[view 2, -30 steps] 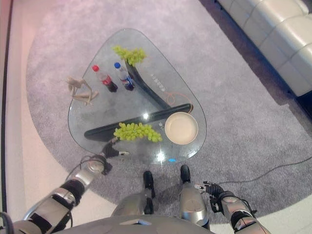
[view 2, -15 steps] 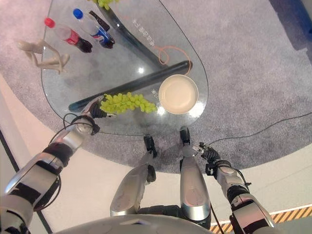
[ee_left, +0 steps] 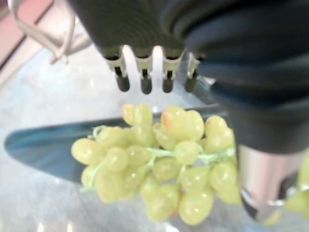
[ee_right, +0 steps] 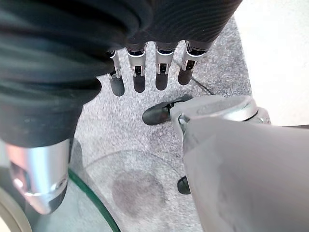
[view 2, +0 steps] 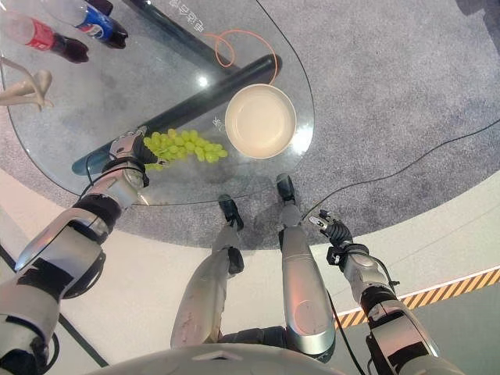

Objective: Pick up fruits into the plate

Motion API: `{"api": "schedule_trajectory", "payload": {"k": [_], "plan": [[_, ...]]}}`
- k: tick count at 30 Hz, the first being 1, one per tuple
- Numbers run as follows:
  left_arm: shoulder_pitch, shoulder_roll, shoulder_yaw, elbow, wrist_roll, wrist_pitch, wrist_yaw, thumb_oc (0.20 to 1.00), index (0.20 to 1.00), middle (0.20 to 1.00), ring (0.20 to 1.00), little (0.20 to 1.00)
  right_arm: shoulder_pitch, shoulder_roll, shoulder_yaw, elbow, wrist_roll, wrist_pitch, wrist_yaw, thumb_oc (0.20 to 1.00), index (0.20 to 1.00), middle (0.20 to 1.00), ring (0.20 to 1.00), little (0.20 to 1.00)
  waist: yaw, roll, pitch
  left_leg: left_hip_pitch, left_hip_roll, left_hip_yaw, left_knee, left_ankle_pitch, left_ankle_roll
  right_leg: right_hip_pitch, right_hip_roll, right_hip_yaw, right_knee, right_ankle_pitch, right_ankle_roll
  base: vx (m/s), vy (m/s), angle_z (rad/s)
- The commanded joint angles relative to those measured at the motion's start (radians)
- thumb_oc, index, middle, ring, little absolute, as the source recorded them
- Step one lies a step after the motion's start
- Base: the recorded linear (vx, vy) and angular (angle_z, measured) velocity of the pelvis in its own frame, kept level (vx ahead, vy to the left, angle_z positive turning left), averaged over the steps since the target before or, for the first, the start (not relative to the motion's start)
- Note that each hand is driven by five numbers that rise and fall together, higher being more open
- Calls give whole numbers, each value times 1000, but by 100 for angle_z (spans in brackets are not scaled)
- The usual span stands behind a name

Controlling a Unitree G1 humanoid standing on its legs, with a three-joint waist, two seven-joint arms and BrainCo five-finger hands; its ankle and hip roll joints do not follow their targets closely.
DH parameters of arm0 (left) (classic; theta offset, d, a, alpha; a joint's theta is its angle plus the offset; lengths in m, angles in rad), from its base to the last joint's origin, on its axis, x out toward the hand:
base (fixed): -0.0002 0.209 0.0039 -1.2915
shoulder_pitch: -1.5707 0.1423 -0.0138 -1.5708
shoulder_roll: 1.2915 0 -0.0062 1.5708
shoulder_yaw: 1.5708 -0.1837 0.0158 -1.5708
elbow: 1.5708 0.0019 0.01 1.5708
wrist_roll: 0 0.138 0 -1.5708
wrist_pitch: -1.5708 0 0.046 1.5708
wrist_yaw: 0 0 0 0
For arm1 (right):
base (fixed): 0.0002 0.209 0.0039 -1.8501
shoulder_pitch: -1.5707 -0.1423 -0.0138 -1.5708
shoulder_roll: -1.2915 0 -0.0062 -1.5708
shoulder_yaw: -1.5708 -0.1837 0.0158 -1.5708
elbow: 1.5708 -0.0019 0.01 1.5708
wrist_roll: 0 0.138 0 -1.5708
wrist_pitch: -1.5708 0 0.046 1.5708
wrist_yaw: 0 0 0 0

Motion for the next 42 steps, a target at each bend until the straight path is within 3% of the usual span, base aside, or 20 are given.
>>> {"api": "schedule_trajectory", "payload": {"k": [1, 4, 7, 9, 12, 16, 17, 18, 29, 42], "plan": [[-34, 42, 13, 95, 80, 90, 97, 1000, 1000, 1000, 1000, 1000, 36, -1, 16, -32, 51, -31, -1, 1000, 1000, 1000, 1000, 1000, 5, -66, -25, -119, -31, -105, 213, -153, 9, -92, 45, -12, 169, -122, -13, 0, 0, 0], [-71, 44, 12, 154, 160, 130, 112, 1000, 1000, 1000, 1000, 1000, 32, -1, 17, -34, 70, -47, 3, 1000, 1000, 1000, 1000, 1000, -2, -78, -25, -167, -29, -105, 246, -157, 6, -137, 53, -10, 195, -124, -15, -5, -12, 1], [-92, 36, -14, 209, 251, 136, 65, 1000, 1000, 1000, 1000, 1000, 19, -3, 19, -31, 95, -58, 6, 1000, 1000, 1000, 1000, 1000, -7, -94, -25, -220, -30, -113, 285, -164, 3, -181, 60, -7, 214, -122, -17, 1, -44, 1], [-92, 39, -28, 219, 308, 174, 30, 1000, 1000, 1000, 1000, 1000, 17, -5, 16, -39, 122, -60, 9, 1000, 1000, 1000, 1000, 1000, -9, -102, -25, -242, -31, -117, 297, -169, 5, -204, 65, -6, 224, -121, -18, 5, -17, -1], [-69, 44, -35, 202, 354, 297, 58, 1000, 1000, 1000, 1000, 1000, 19, -2, 10, -60, 160, -66, 19, 1000, 1000, 1000, 1000, 1000, -8, -109, -25, -280, -33, -123, 304, -172, 6, -240, 72, -5, 230, -118, -19, 0, 0, 0], [-43, 44, -28, 152, 401, 395, 75, 1000, 1000, 1000, 1000, 1000, 30, 6, 2, -100, 220, -69, 41, 1000, 1000, 1000, 1000, 1000, -2, -113, -25, -318, -39, -136, 317, -174, 6, -272, 75, -6, 237, -114, -19, 0, 0, 0], [-40, 43, -27, 140, 409, 399, 76, 862, 862, 862, 862, 862, 32, 8, 0, -109, 228, -72, 47, 1000, 1000, 1000, 1000, 1000, -1, -114, -25, -323, -41, -138, 319, -175, 6, -276, 76, -6, 238, -114, -19, 0, 0, 0], [-40, 42, -27, 134, 416, 398, 74, 200, 200, 200, 200, 200, 33, 9, -2, -114, 233, -74, 50, 1000, 1000, 1000, 1000, 1000, -1, -114, -25, -325, -41, -139, 319, -176, 7, -279, 76, -6, 239, -114, -19, -9, -44, 0], [-60, 39, -35, -69, 439, 475, 38, 200, 200, 200, 200, 200, 63, 39, -4, -234, 270, -57, 15, 1000, 1000, 1000, 1000, 1000, 12, -116, -25, -357, -63, -165, 334, -184, 17, -306, 76, -21, 246, -103, -15, -8, -50, 6], [-77, 29, -29, -6, 372, 376, 89, 200, 200, 200, 200, 200, 73, 42, -18, -187, 277, -63, 53, 1000, 1000, 1000, 1000, 1000, 2, -118, -25, -309, -64, -155, 312, -185, 20, -272, 78, -19, 227, -93, -14, -1, -4, 1]]}}
